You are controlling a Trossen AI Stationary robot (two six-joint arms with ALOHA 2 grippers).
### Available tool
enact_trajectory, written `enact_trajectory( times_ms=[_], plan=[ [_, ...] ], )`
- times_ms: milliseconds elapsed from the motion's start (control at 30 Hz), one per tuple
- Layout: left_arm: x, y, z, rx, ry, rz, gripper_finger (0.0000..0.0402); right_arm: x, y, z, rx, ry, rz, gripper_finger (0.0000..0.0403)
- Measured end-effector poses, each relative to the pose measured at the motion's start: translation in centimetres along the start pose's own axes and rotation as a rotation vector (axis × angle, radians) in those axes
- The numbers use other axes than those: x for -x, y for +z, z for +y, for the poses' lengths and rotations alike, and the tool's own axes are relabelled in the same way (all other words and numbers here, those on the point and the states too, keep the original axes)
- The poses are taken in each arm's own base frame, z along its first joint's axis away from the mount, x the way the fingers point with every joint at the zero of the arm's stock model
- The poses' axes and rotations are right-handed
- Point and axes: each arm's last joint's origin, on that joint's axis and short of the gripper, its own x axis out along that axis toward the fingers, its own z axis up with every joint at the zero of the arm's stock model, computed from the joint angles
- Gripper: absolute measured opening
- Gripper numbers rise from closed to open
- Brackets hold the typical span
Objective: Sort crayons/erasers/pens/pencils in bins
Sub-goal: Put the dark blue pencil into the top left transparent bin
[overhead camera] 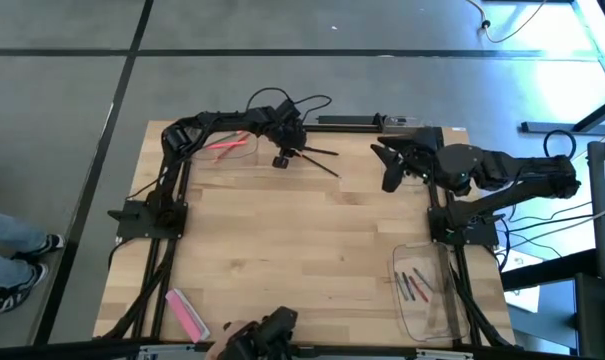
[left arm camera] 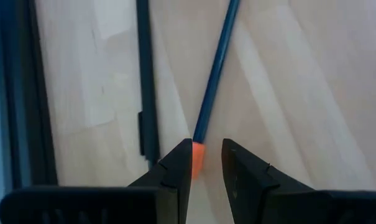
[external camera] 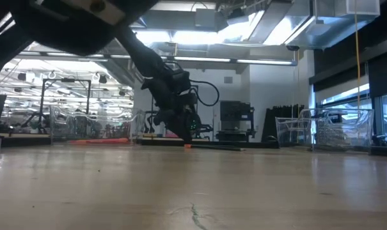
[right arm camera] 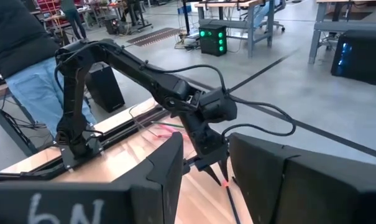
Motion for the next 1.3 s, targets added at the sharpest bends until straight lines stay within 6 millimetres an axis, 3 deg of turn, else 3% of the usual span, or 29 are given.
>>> enact_trajectory(
  times_ms=[233, 900, 1300],
  plan=[
    [-1.1, -0.6, 0.1, -0.020, -0.006, 0.000, 0.0079, -0.1, 0.1, -0.2, -0.003, -0.011, -0.002, 0.0133],
    [-1.0, -1.0, 0.8, -0.019, 0.059, 0.028, 0.0079, -0.1, 0.1, -0.2, -0.006, -0.010, -0.004, 0.0133],
    [-1.1, -1.5, 0.6, 0.008, 0.008, 0.026, 0.0079, -0.1, 0.1, -0.2, -0.006, -0.011, -0.004, 0.0133]
  ],
)
